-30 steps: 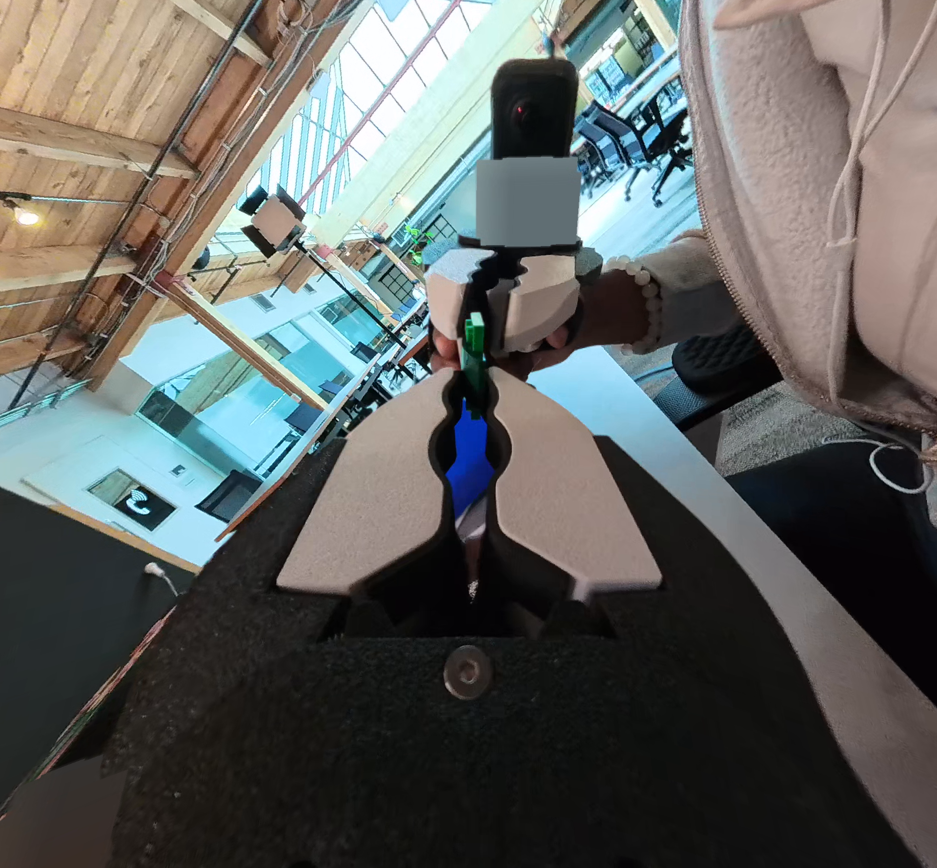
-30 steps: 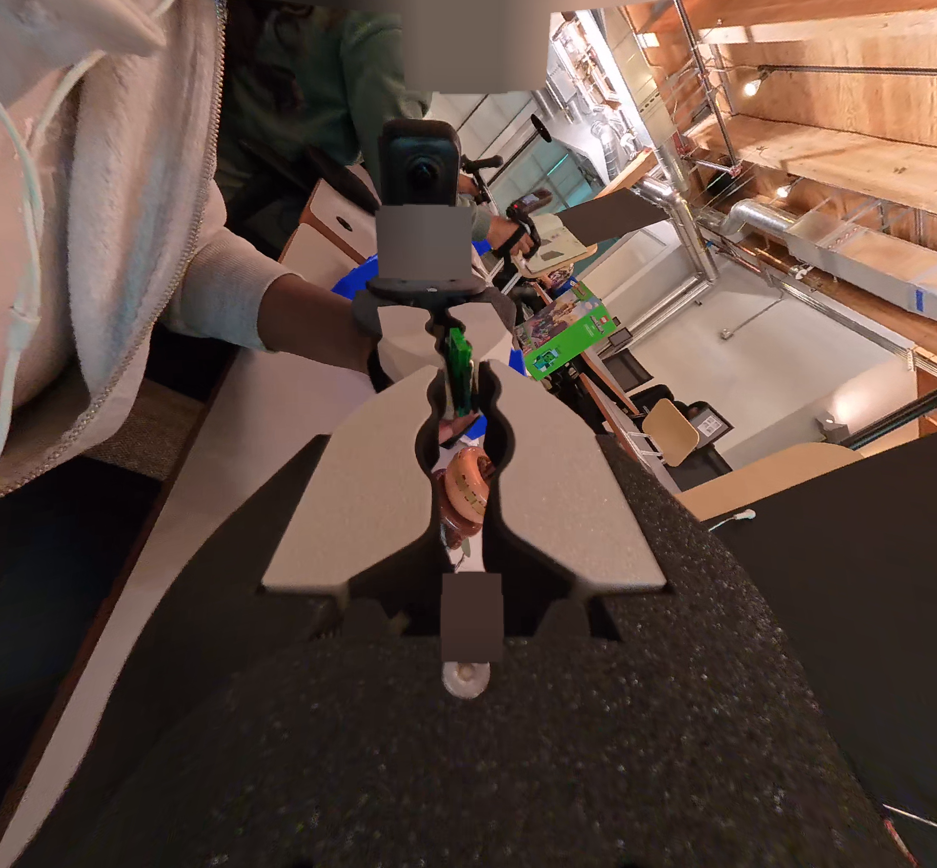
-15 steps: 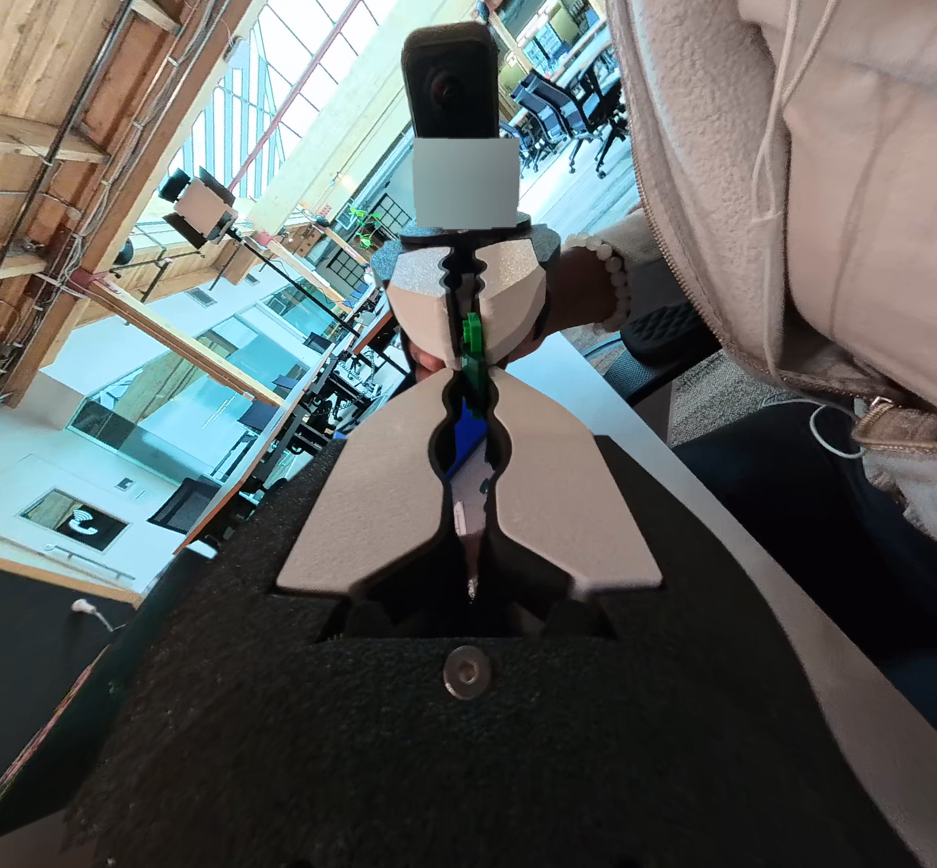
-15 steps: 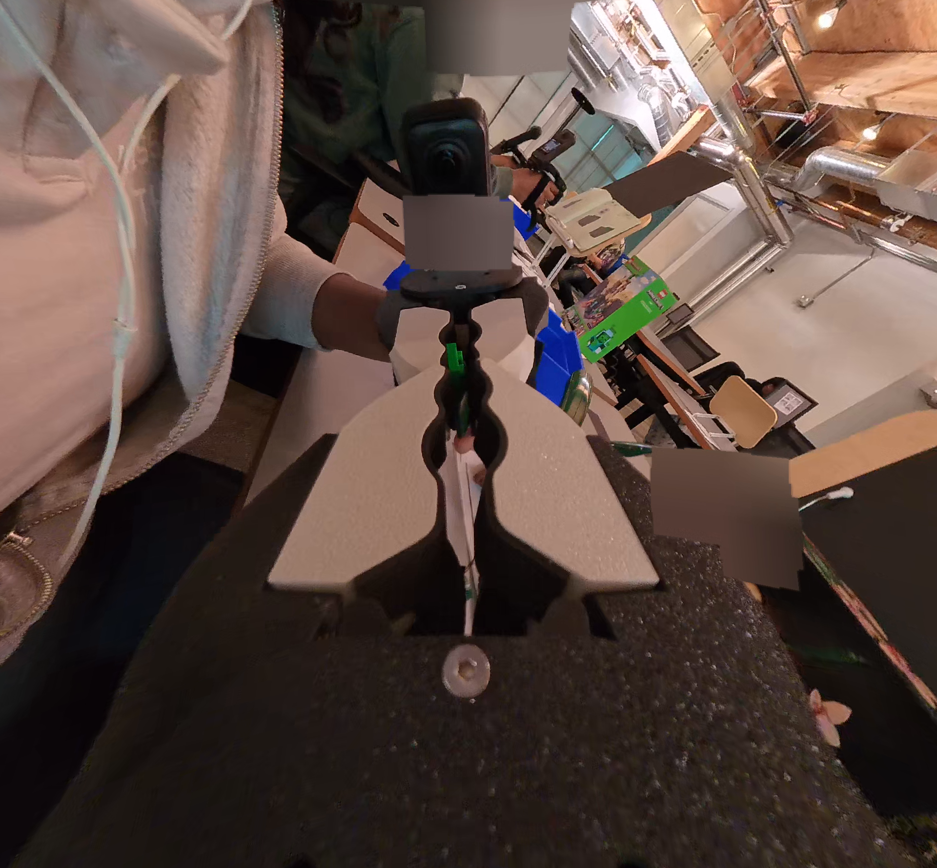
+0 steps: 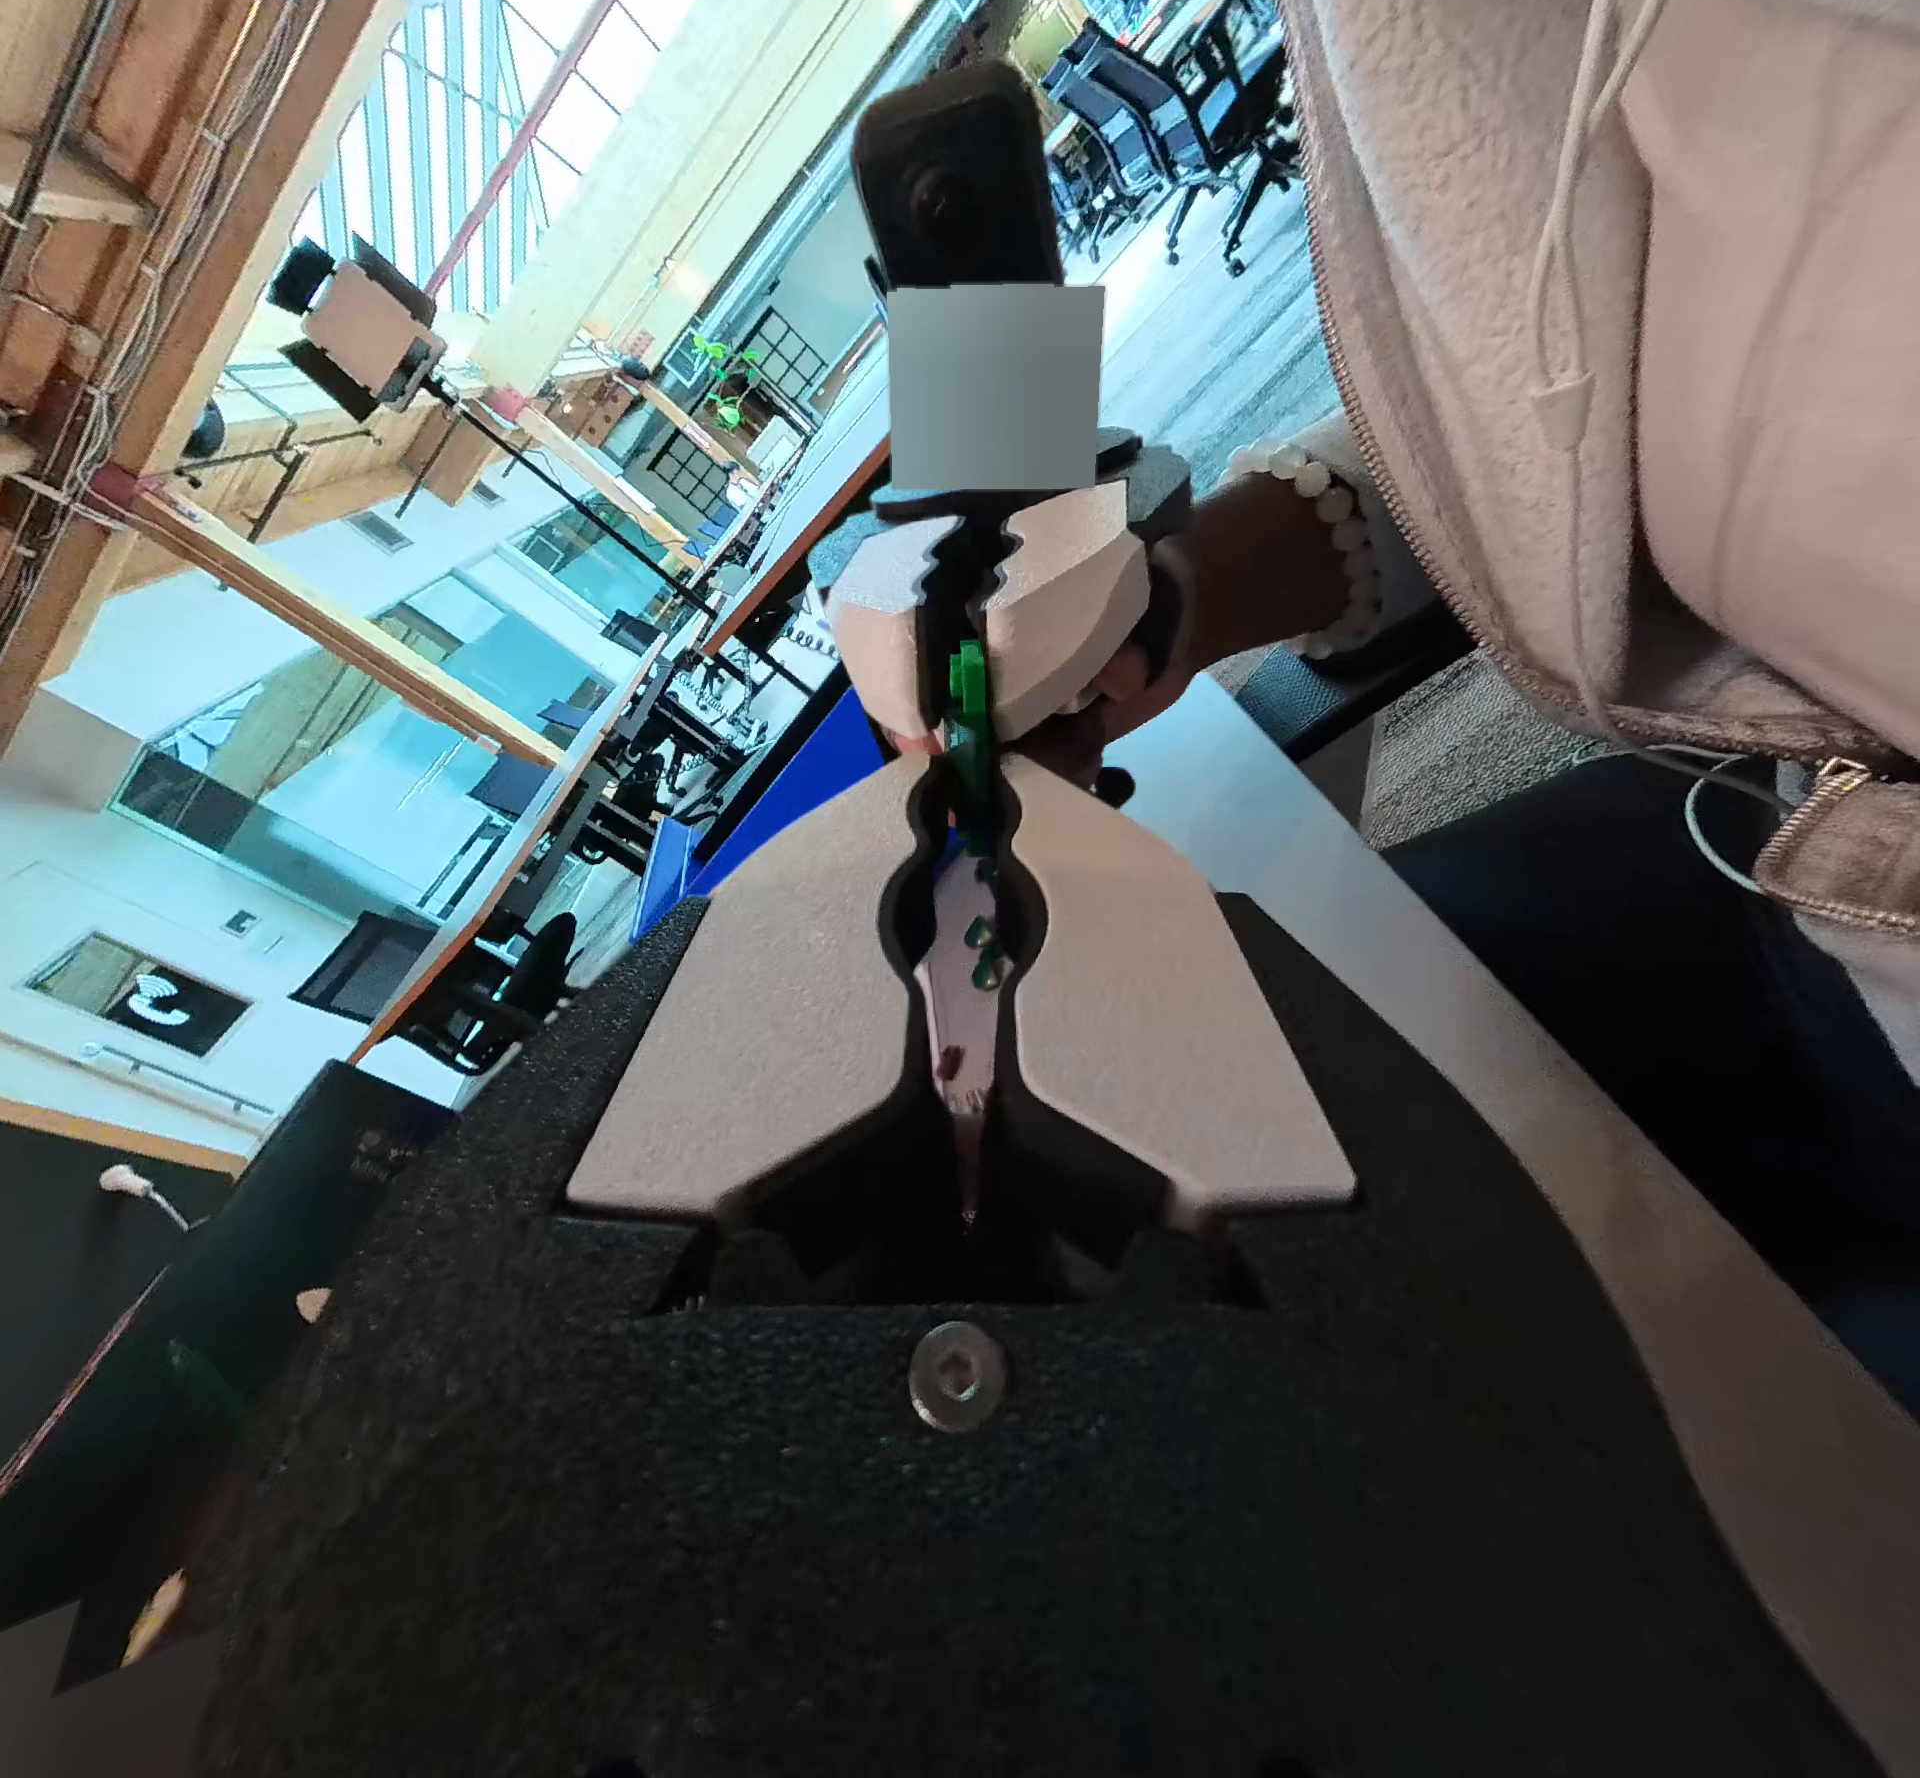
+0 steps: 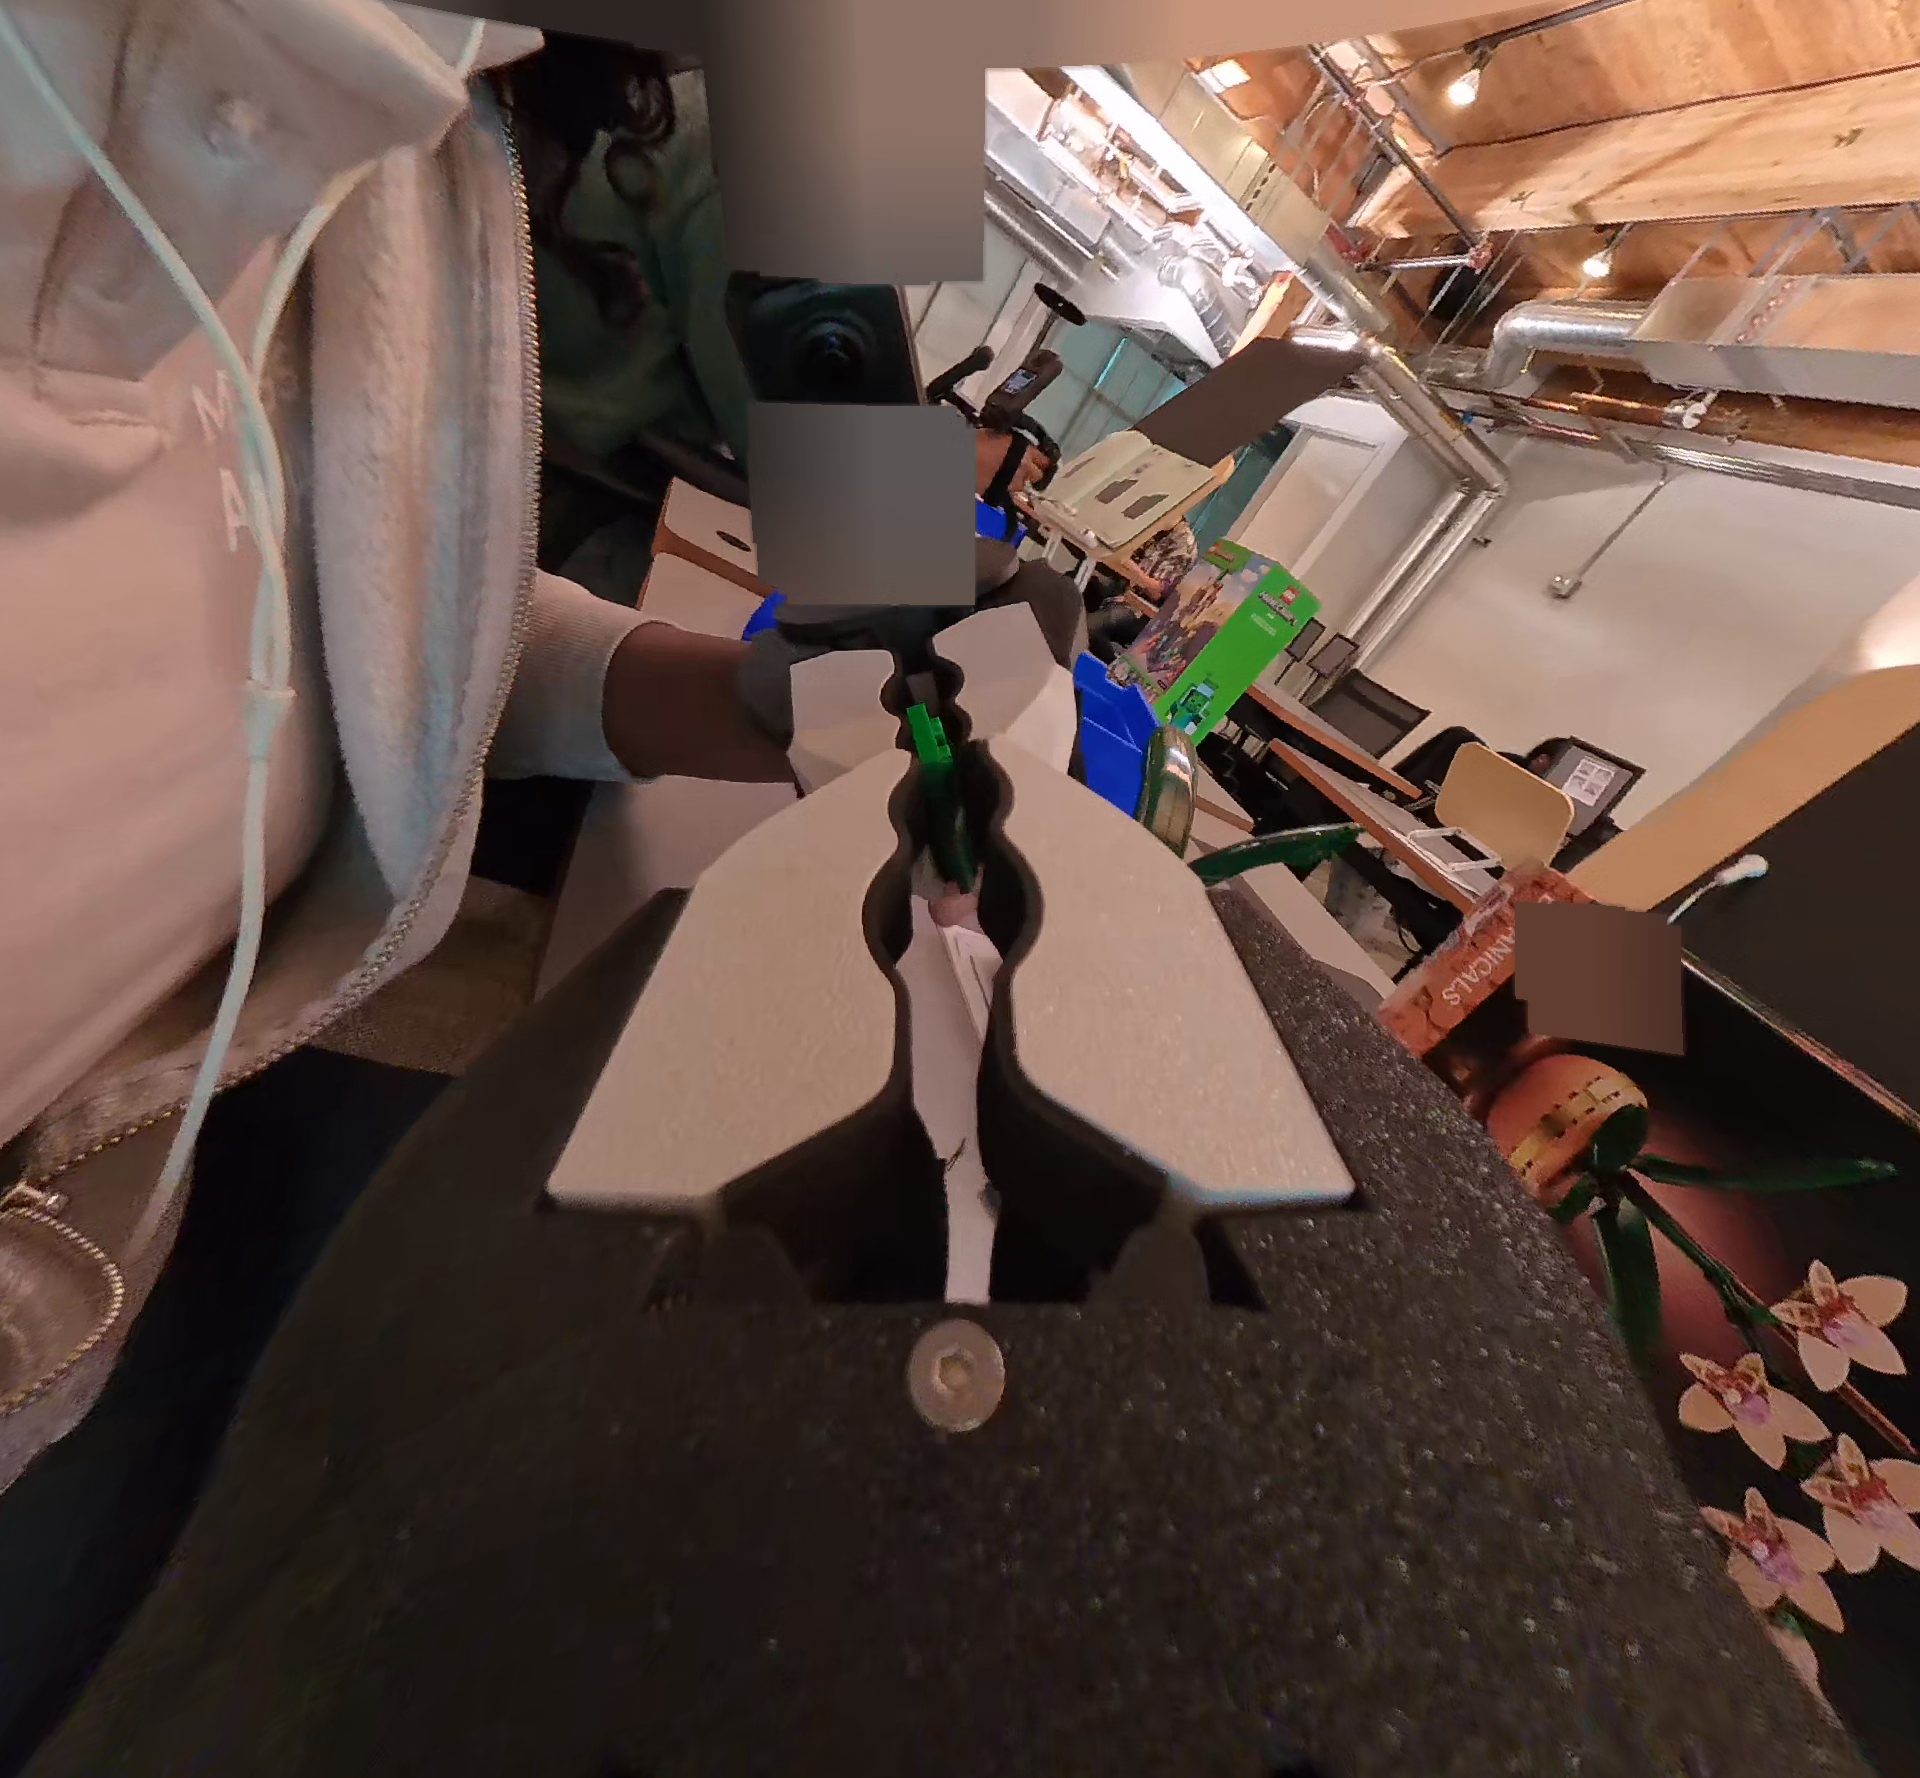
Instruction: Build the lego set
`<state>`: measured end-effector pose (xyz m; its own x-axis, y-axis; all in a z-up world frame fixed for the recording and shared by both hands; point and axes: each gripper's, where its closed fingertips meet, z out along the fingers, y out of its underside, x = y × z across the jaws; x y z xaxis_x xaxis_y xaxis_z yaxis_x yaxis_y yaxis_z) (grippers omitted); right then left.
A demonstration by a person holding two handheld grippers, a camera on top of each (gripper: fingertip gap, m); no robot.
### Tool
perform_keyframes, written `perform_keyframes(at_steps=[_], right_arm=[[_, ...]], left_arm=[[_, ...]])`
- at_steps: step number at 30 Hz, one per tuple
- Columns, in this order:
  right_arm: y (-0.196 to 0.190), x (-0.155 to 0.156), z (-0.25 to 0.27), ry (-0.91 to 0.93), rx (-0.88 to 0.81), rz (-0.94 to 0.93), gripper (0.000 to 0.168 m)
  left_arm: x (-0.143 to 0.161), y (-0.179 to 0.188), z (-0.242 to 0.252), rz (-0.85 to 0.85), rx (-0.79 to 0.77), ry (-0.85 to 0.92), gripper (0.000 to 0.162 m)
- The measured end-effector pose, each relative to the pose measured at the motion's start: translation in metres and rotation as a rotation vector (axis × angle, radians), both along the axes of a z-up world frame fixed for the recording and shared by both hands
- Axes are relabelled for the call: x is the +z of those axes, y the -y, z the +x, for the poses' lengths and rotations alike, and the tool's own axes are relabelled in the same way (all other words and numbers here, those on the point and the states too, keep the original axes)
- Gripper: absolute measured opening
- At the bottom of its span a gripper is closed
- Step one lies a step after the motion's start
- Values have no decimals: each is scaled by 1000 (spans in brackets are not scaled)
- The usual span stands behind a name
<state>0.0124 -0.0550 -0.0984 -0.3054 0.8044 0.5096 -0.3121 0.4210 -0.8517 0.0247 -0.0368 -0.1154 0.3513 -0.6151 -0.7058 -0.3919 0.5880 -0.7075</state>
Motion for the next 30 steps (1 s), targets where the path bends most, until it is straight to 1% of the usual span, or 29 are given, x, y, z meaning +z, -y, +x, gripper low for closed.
perform_keyframes(at_steps=[1,3,4,6,10,15,17,20,22,24,27,29,30], right_arm=[[-4,-1,-4,-7,-18,-9,9],[-9,1,-4,-41,-50,-8,21],[-10,0,-5,-44,-58,3,21],[-13,-7,-9,-7,-97,46,20],[-12,-12,-8,20,-98,88,7],[-13,-14,-10,47,-108,109,6],[-14,-13,-8,49,-120,123,6],[-16,-6,-5,11,-155,138,6],[-19,-2,-8,-21,-208,166,6],[-26,0,-8,-55,-311,264,6],[-31,-4,-12,-51,-463,501,6],[-33,-9,-15,-34,-528,644,6],[-33,-13,-16,-21,-551,700,5]], left_arm=[[-1,-2,-2,-1,11,-1,5],[-5,-7,-4,-10,35,-18,5],[-8,-10,-6,-13,49,-28,5],[-10,-11,-6,-21,48,-27,5],[-13,-15,-8,-25,58,-29,5],[-14,-16,-6,3,71,-38,7],[-14,-18,-7,20,85,-38,11],[-11,-25,-15,23,138,-27,18],[-5,-27,-20,7,149,22,18],[1,-30,-27,-36,160,91,19],[9,-31,-34,-123,135,191,19],[8,-28,-35,-153,100,202,20],[7,-28,-36,-141,101,186,20]])
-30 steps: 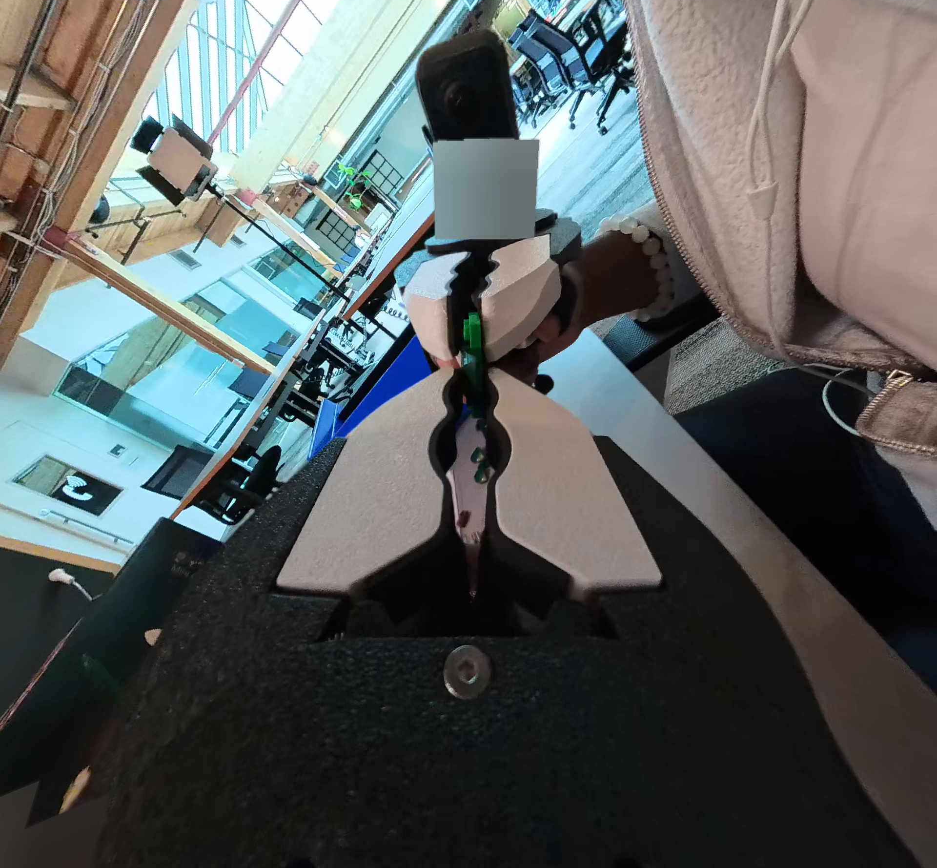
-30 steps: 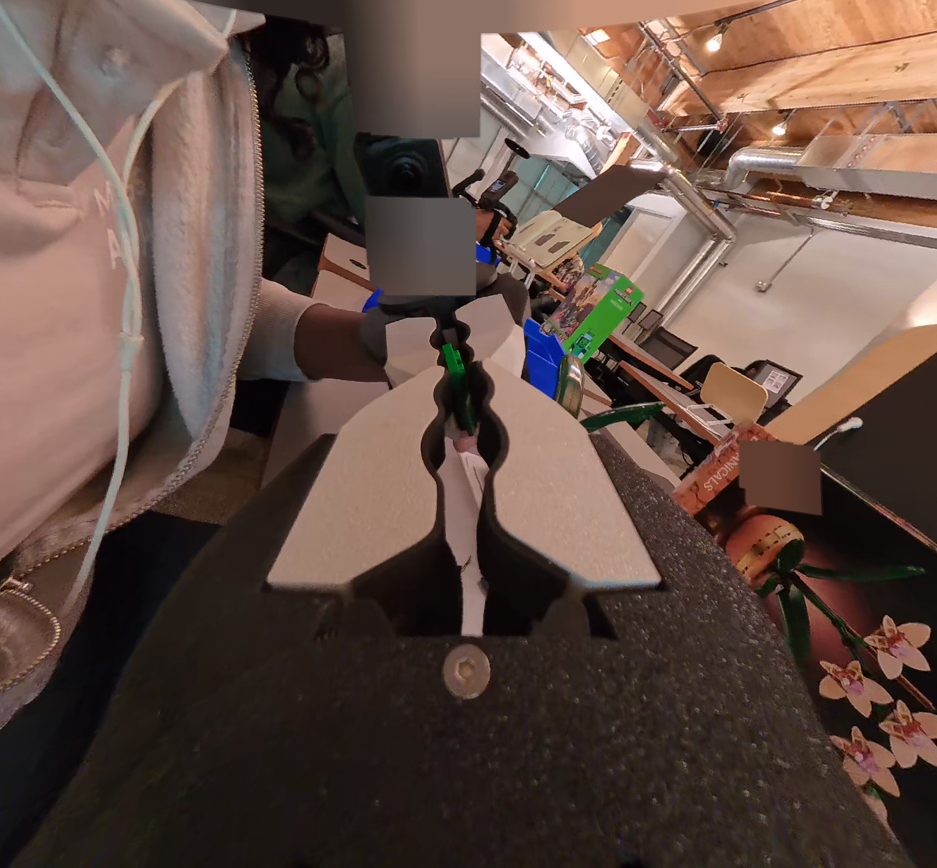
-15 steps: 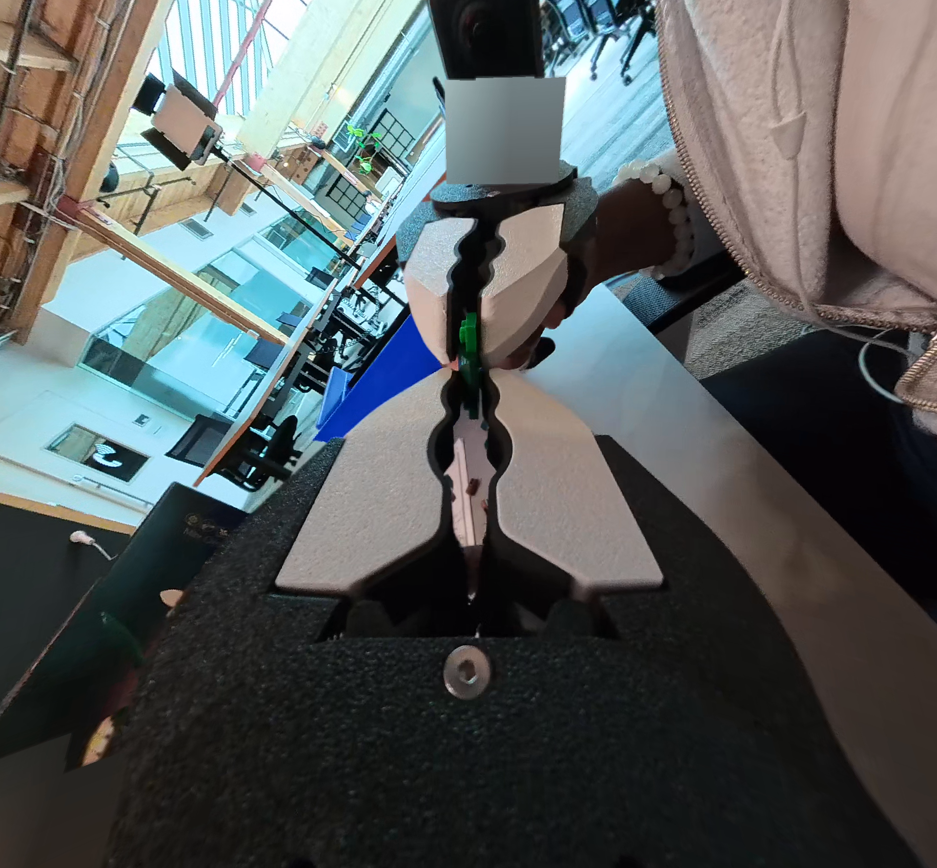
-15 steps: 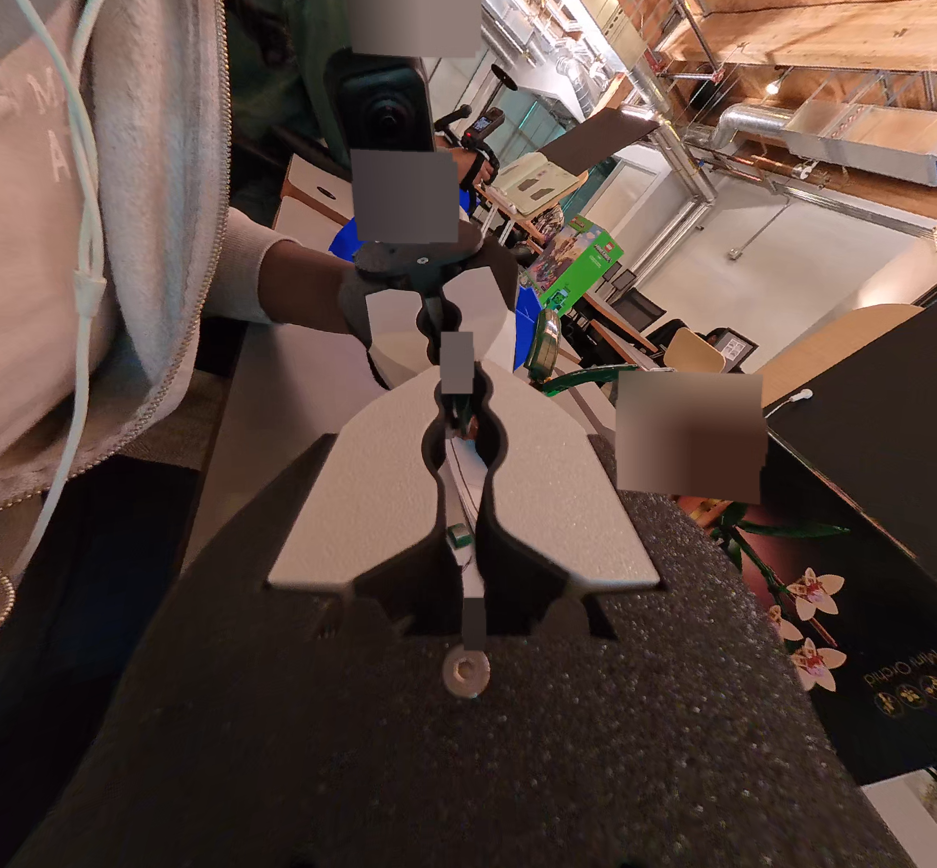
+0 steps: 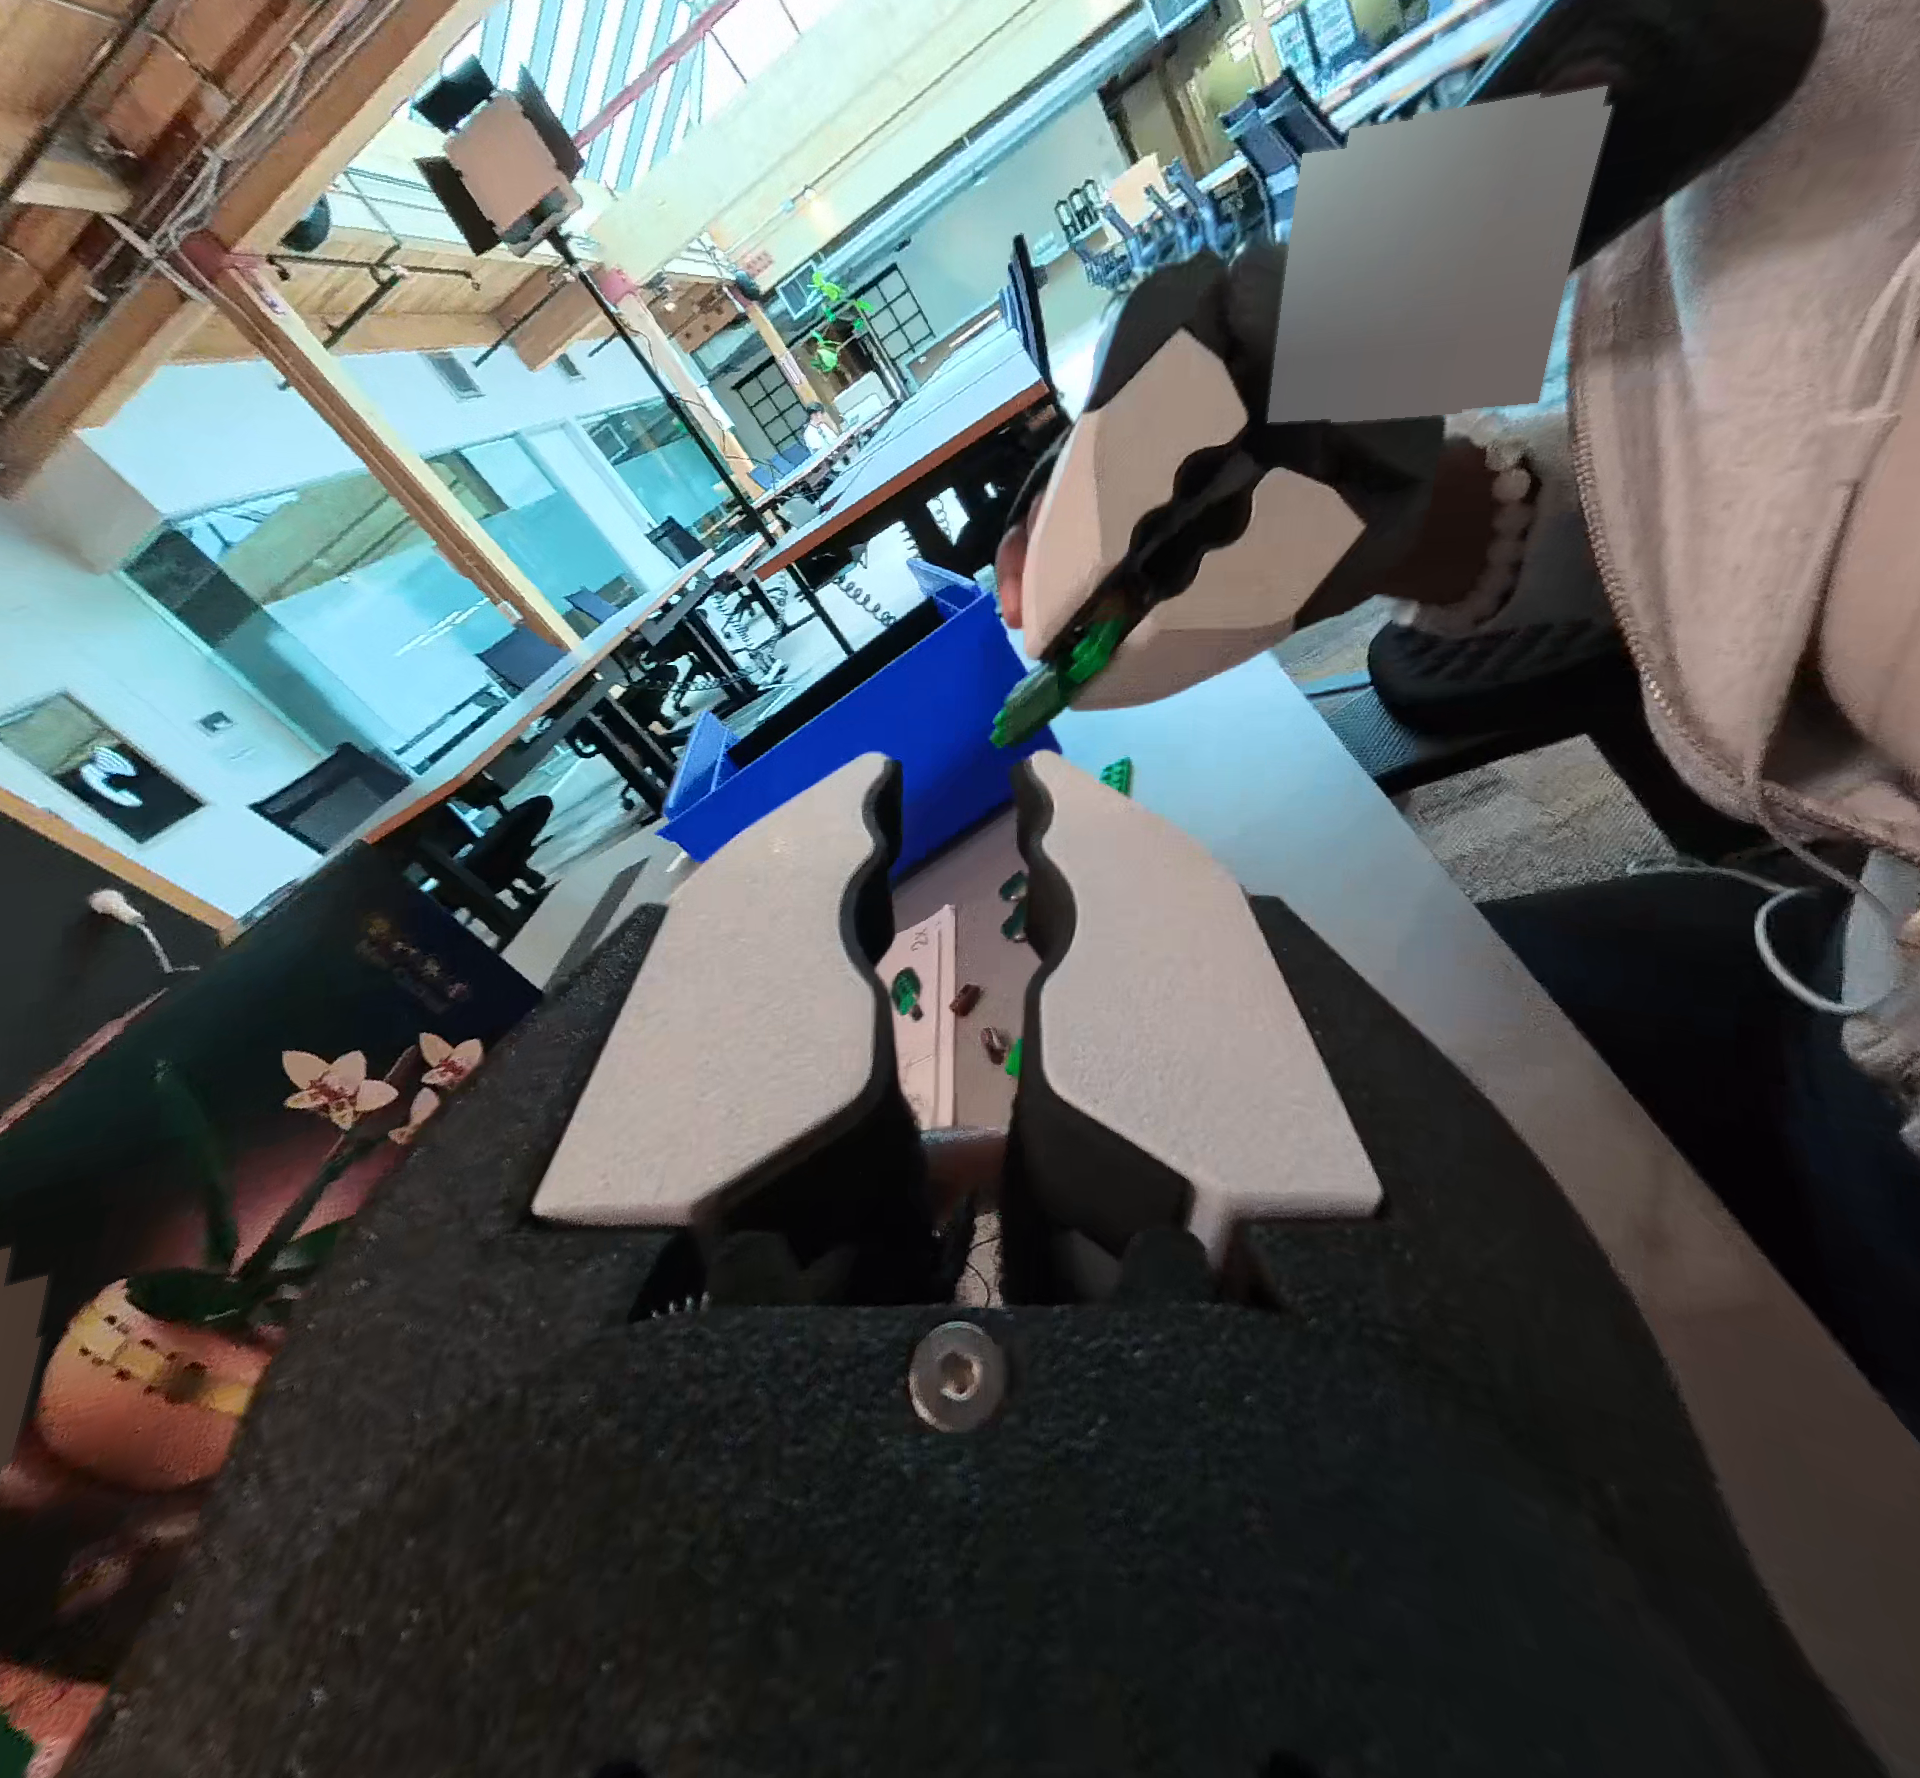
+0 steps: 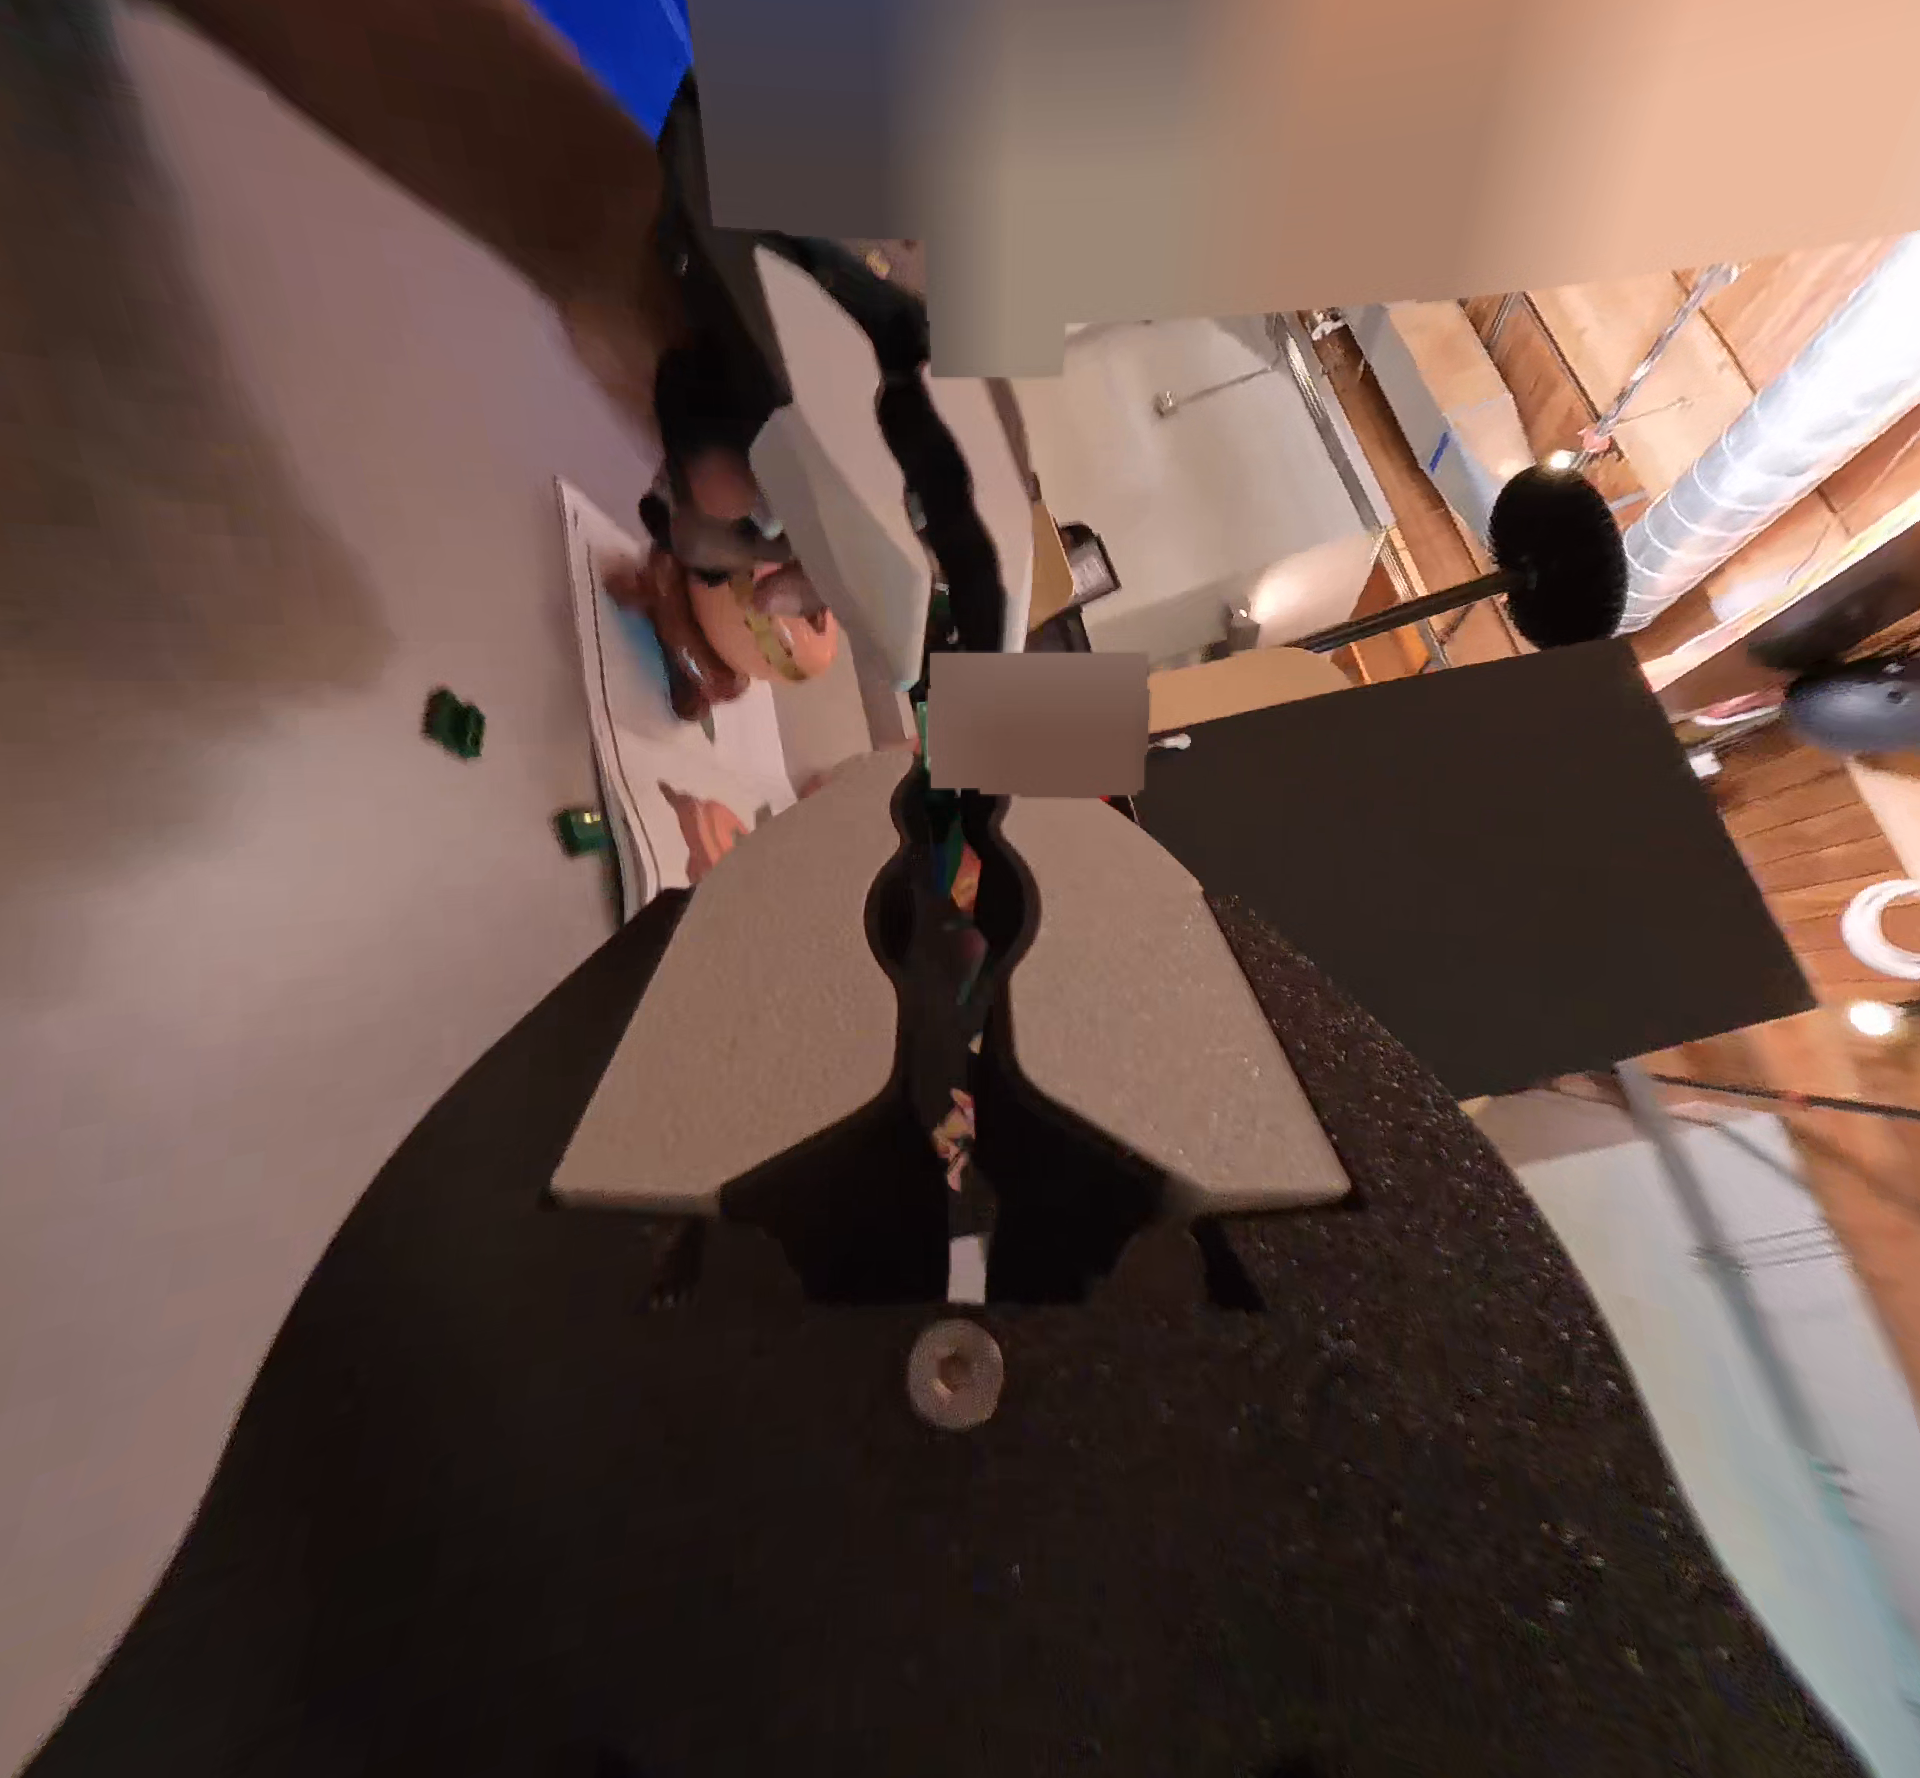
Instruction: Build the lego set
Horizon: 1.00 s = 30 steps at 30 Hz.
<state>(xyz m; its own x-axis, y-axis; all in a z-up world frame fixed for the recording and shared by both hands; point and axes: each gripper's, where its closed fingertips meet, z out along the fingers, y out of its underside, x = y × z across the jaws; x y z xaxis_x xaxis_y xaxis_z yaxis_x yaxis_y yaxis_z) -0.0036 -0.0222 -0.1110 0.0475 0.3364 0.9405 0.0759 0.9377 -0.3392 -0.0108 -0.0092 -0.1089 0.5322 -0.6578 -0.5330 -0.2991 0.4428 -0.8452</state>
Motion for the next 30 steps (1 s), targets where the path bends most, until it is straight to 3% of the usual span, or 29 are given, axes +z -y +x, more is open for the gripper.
perform_keyframes(at_steps=[5,9,15,21,26,30], right_arm=[[-7,-8,-3,3,-97,87,5],[-14,-12,-6,-77,-145,68,6],[-27,-53,-17,-73,-179,69,5],[-31,-51,-22,-169,-90,-159,6],[-37,-49,-20,-180,-15,-328,6],[-42,-49,-20,-173,6,-398,6]], left_arm=[[-7,-2,3,58,32,-81,20],[1,-11,-12,135,153,-76,17],[7,-28,-37,157,356,2,12],[3,-45,-64,108,511,35,11],[2,-45,-63,26,464,112,11],[-14,-50,-61,-84,460,77,12]])
